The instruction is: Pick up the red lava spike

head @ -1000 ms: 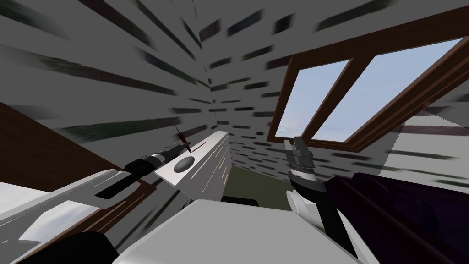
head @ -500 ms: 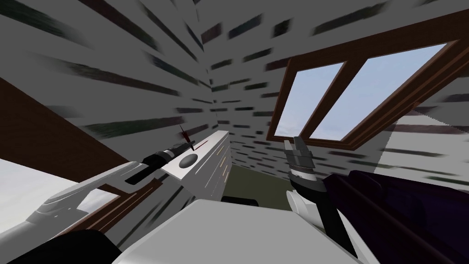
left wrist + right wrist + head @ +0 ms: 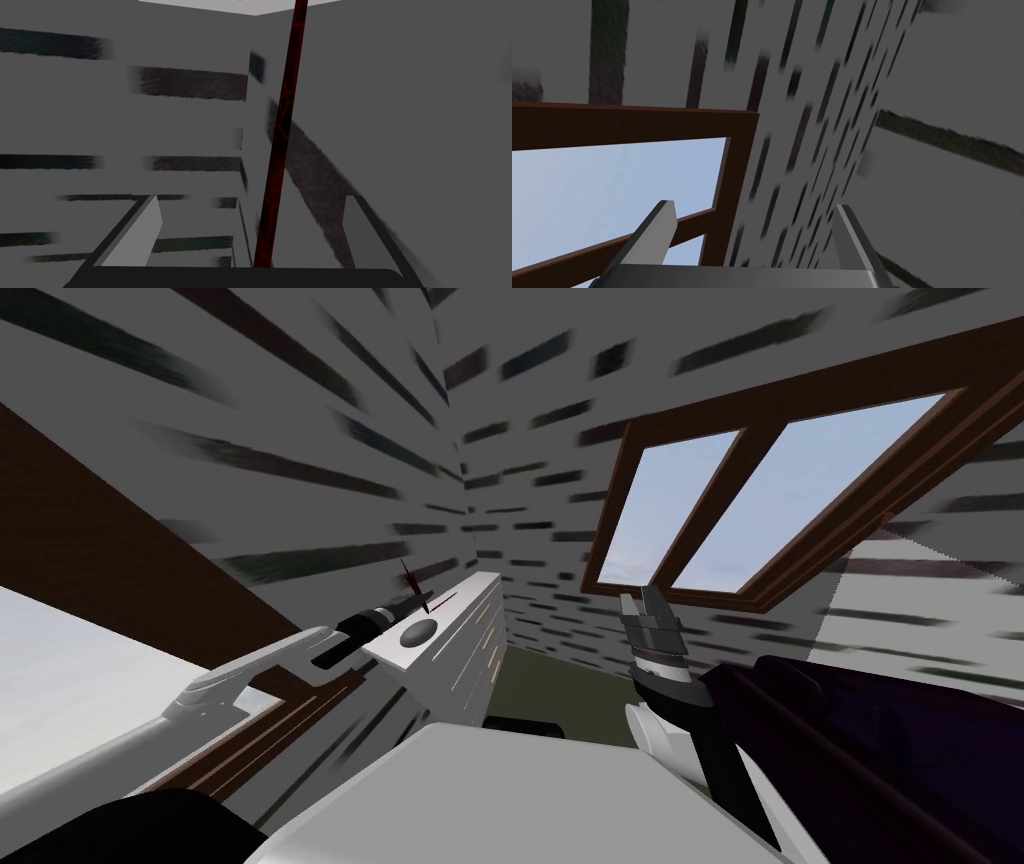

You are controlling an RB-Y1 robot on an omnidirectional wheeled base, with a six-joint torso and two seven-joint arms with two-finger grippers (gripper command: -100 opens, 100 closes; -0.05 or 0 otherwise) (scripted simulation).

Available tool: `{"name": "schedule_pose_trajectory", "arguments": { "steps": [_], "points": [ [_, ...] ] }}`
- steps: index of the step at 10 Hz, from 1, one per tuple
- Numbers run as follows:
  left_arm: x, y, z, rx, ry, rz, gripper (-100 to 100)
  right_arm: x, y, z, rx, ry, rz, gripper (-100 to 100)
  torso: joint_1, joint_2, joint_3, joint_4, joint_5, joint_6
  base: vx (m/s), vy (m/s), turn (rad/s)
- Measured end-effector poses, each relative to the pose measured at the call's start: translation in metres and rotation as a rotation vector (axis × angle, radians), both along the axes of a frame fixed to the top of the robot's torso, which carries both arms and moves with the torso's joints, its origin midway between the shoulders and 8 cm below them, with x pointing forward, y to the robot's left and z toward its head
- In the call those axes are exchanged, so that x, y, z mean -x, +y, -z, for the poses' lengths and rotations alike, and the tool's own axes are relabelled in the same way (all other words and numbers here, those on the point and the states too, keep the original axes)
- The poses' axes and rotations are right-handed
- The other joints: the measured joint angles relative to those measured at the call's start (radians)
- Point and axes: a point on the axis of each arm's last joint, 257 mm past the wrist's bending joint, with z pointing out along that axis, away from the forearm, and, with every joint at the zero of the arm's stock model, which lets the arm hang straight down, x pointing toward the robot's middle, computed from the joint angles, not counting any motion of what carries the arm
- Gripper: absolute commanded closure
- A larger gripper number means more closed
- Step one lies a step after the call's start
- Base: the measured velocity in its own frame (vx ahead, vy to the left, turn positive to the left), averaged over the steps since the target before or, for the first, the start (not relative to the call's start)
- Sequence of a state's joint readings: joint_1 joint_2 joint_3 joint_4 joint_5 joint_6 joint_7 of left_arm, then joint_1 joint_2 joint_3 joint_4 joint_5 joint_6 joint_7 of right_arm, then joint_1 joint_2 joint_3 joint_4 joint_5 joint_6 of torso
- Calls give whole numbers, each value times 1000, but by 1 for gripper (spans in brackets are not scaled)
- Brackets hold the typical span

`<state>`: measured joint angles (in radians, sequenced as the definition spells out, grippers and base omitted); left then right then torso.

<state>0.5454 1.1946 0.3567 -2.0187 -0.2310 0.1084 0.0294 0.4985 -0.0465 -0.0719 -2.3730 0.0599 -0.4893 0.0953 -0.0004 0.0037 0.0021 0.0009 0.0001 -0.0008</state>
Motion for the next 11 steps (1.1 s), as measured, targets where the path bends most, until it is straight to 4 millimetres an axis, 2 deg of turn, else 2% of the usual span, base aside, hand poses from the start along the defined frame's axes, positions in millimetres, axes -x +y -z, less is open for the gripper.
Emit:
{"name": "schedule_pose_trajectory", "arguments": {
  "steps": [2, 7, 8, 9, 11],
  "points": [
    [-11, -6, -3, 3, -4, 5, -100, 0, 0, 0, 0, 0, 0, 0, 0, -1, 0, 0, 0, 0, -48, 8, 0],
    [-39, -7, -3, -28, 14, -11, -100, 0, 0, 0, 0, 0, 0, 0, 0, 1, 1, 0, 0, 0, -53, 12, 0],
    [-44, -12, -8, -27, 3, -5, -100, 0, 0, 0, 0, 0, 0, 0, 0, -1, 0, 0, 0, 0, -60, 14, 2],
    [-50, -5, -9, -44, 9, -20, -100, 0, 0, 0, 0, 0, 0, 0, 0, 0, 0, 0, 0, 0, -59, 12, -1],
    [-60, -12, -15, -51, 0, -16, -100, 0, 0, 0, 0, 0, 0, 0, 0, -1, 0, 0, 0, 0, -39, 10, 0]
  ]
}}
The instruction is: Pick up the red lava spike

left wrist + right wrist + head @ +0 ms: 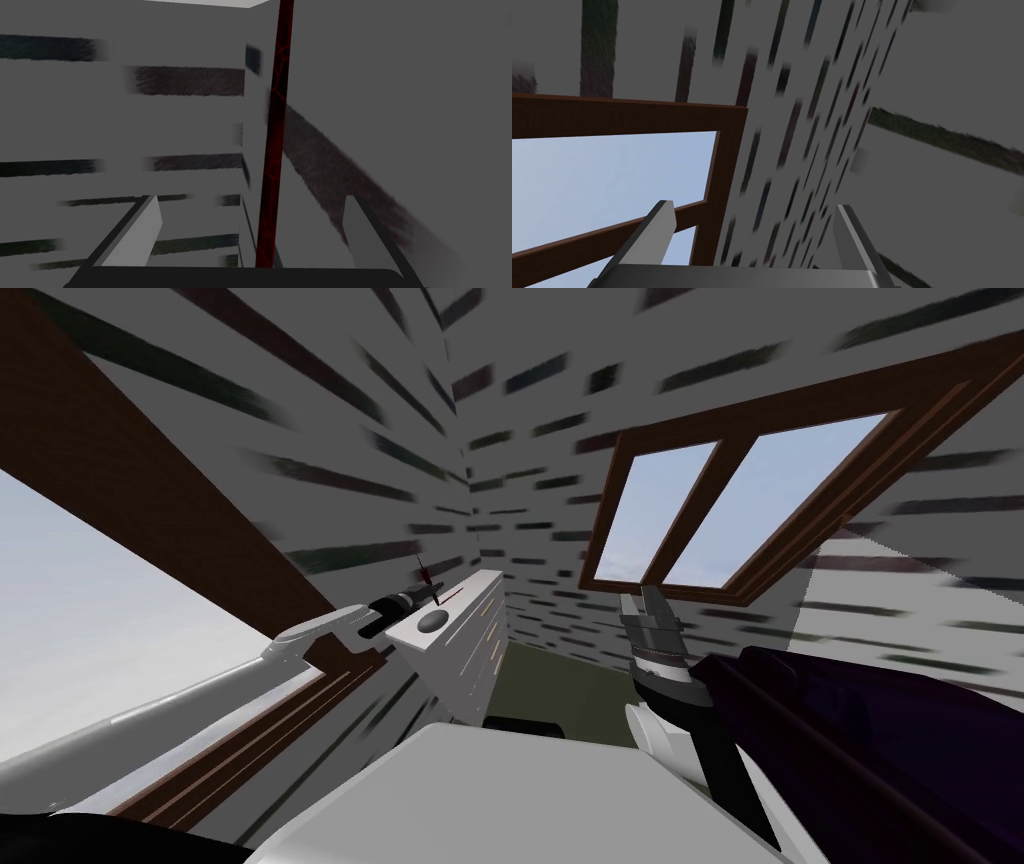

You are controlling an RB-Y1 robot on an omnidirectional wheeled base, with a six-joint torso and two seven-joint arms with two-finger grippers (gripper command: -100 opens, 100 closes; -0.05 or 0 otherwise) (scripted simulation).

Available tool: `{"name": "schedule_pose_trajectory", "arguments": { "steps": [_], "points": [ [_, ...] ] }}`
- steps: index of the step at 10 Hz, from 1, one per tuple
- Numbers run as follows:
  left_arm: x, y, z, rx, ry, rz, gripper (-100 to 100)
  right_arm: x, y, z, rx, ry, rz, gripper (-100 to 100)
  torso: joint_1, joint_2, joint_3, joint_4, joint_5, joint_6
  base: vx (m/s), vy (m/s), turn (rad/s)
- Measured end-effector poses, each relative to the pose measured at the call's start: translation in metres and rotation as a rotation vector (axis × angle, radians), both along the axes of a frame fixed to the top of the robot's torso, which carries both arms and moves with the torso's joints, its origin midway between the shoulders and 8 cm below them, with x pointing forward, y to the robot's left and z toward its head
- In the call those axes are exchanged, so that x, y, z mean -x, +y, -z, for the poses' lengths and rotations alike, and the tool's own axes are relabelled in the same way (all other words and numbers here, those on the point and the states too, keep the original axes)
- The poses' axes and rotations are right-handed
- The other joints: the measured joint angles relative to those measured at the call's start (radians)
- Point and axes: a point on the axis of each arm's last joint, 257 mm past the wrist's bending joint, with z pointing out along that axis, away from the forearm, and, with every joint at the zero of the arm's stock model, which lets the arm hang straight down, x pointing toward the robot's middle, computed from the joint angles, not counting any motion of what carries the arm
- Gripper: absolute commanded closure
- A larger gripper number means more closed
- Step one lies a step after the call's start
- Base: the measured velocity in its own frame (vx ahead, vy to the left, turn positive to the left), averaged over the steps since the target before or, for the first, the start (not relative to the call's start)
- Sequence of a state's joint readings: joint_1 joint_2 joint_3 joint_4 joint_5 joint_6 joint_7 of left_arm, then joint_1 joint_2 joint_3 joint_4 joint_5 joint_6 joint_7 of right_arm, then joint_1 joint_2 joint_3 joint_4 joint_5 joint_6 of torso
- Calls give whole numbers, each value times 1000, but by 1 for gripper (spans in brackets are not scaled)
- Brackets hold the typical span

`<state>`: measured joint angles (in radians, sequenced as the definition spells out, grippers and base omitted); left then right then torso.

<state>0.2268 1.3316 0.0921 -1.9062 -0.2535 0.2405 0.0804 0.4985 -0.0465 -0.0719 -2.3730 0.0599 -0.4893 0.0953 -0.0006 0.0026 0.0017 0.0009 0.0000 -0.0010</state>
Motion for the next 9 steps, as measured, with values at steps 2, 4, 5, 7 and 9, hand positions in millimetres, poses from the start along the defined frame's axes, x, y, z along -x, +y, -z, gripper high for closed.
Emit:
{"name": "schedule_pose_trajectory", "arguments": {
  "steps": [2, 4, 5, 7, 9],
  "points": [
    [-9, 6, -3, -27, 5, -20, -100, 0, 0, 0, 0, 0, 0, 0, 1, 1, 1, 0, 0, 0, -50, 14, 0],
    [-15, 0, -10, -28, -8, -15, 100, 0, 0, 0, 0, 0, 0, 0, 0, -1, 0, 0, 0, 0, -7, 1, -2],
    [-15, 0, -10, -28, -8, -15, 100, 0, 0, 0, 0, 0, 0, 0, 0, -1, -1, 0, 0, 0, 0, 0, 0],
    [-15, 1, -10, -31, -9, -15, 100, 0, 0, 0, 0, 0, 0, 0, -1, -2, -1, -1, 1, 0, 0, 0, 0],
    [-15, 1, -10, -32, -9, -15, 0, 0, 0, 0, 0, 0, 0, 0, 0, -2, -1, -1, 1, 0, 0, 0, 0]
  ]
}}
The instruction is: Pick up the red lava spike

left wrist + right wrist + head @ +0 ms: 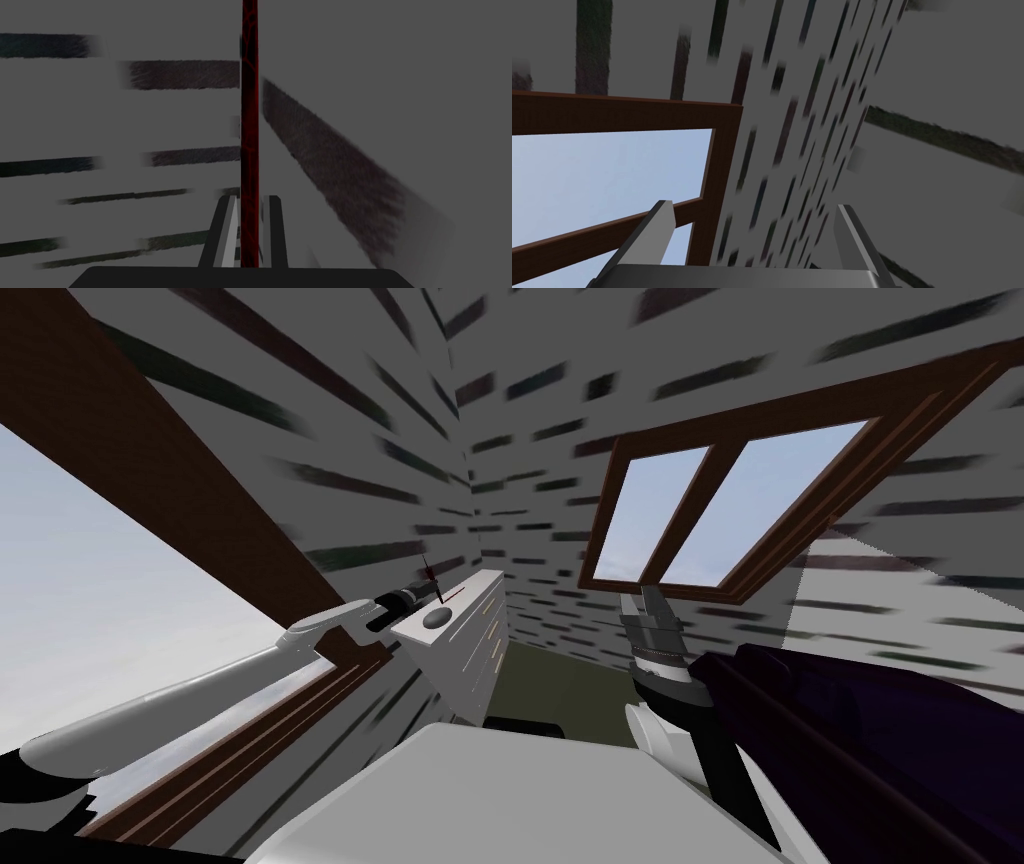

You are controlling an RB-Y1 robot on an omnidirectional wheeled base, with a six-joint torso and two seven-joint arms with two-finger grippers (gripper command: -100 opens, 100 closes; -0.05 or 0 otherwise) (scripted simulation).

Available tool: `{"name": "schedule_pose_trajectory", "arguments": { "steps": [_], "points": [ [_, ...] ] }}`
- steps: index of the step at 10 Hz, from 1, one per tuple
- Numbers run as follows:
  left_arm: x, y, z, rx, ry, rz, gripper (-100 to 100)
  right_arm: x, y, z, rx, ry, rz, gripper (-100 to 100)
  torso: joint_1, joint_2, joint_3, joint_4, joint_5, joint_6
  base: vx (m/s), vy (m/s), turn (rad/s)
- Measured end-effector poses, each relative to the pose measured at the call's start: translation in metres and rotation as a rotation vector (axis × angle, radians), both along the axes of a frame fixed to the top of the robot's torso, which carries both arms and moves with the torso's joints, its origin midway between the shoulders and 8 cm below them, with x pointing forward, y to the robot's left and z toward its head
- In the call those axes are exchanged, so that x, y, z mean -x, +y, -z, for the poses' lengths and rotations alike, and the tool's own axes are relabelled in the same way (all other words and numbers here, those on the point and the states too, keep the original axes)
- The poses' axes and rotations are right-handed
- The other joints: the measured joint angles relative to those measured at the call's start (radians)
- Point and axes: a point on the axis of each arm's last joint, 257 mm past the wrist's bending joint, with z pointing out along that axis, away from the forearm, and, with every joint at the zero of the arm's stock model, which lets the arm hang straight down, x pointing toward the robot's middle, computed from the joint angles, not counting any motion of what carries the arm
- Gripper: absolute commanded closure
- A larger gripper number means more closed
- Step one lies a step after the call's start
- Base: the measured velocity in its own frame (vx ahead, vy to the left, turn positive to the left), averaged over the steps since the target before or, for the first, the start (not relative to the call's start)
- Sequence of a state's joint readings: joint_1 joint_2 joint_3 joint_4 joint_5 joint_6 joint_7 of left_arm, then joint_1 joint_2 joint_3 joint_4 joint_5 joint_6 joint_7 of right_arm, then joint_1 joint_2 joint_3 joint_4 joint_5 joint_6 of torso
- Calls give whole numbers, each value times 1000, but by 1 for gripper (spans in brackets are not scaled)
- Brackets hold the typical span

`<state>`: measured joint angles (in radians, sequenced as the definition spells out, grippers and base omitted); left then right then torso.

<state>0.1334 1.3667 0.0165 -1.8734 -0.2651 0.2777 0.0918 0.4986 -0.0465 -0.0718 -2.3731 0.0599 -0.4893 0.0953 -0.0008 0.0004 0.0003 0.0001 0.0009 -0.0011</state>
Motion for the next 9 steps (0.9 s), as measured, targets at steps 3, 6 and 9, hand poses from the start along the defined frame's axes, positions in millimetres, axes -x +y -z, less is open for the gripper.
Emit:
{"name": "schedule_pose_trajectory", "arguments": {
  "steps": [3, 6, 9],
  "points": [
    [10, -5, 4, 27, -3, 22, 100, 0, 0, 0, 0, 0, 0, 0, -1, -4, -2, -1, 0, 0, 77, -17, 3],
    [23, -8, 6, 54, -10, 43, 100, 0, 0, 0, 0, 0, 0, 0, 0, -4, -2, -1, 1, 0, 61, -11, -2],
    [38, -6, 8, 72, -21, 52, 100, 0, 0, 0, 0, 0, 0, 0, 0, -3, -3, -3, 3, 1, 31, -7, -5]
  ]
}}
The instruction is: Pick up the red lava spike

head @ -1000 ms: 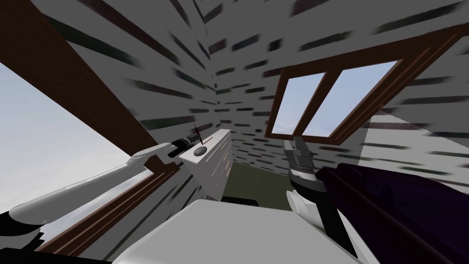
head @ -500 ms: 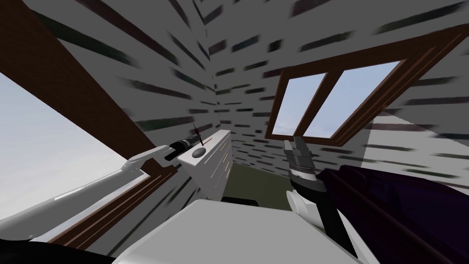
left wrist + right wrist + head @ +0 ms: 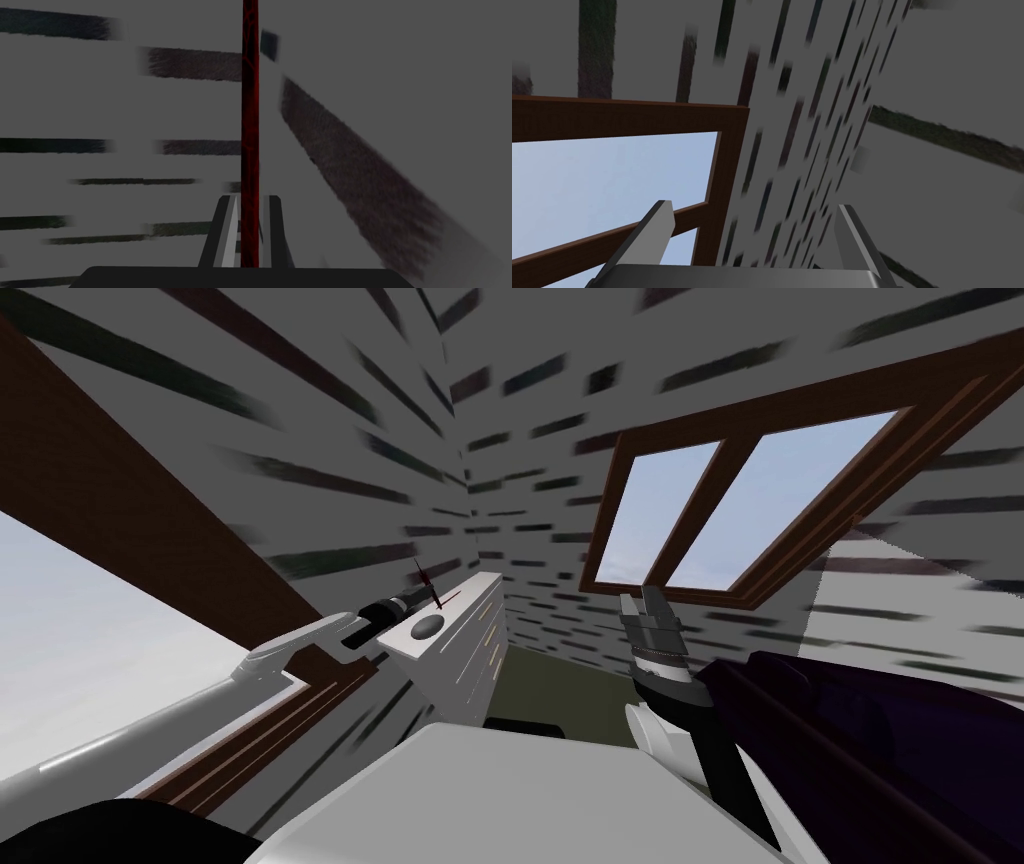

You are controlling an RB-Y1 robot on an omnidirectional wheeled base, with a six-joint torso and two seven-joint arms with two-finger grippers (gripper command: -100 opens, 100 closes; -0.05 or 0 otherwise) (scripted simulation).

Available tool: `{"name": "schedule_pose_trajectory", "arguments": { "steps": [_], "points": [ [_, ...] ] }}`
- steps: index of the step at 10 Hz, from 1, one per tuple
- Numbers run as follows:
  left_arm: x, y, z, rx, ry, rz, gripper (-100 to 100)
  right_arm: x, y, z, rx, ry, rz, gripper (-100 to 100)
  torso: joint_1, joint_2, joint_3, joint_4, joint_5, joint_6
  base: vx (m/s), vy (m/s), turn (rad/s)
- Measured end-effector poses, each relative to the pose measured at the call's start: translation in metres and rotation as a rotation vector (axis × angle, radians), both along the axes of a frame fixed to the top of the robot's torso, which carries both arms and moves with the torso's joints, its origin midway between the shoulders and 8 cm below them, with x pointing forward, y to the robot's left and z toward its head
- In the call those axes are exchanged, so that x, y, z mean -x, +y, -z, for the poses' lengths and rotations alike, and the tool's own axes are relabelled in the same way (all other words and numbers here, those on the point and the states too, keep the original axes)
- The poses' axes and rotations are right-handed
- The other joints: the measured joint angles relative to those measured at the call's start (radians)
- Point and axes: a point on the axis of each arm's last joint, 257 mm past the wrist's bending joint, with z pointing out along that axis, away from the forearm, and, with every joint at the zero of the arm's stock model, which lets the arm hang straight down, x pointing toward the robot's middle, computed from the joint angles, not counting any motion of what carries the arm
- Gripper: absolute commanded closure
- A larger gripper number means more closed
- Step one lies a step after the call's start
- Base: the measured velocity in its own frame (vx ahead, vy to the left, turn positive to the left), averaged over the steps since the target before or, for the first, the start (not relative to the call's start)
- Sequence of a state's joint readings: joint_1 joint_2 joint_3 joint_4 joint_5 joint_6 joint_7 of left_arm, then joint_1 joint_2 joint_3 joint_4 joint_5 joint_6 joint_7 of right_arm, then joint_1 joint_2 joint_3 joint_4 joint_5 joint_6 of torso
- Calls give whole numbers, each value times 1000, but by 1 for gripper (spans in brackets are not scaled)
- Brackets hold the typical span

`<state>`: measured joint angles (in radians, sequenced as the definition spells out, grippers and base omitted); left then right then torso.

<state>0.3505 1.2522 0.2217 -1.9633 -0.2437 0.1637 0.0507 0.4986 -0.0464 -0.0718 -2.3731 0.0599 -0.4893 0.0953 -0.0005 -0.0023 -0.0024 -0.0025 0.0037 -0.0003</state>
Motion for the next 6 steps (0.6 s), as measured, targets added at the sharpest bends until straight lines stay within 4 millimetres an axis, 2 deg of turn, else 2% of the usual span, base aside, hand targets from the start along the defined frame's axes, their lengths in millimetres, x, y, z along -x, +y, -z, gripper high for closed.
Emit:
{"name": "schedule_pose_trajectory", "arguments": {
  "steps": [6],
  "points": [
    [34, 6, 2, 21, -8, 3, 100, 0, 0, 0, 0, 0, 0, 0, 1, -1, -3, -4, 4, 0, 49, -12, 1]
  ]
}}
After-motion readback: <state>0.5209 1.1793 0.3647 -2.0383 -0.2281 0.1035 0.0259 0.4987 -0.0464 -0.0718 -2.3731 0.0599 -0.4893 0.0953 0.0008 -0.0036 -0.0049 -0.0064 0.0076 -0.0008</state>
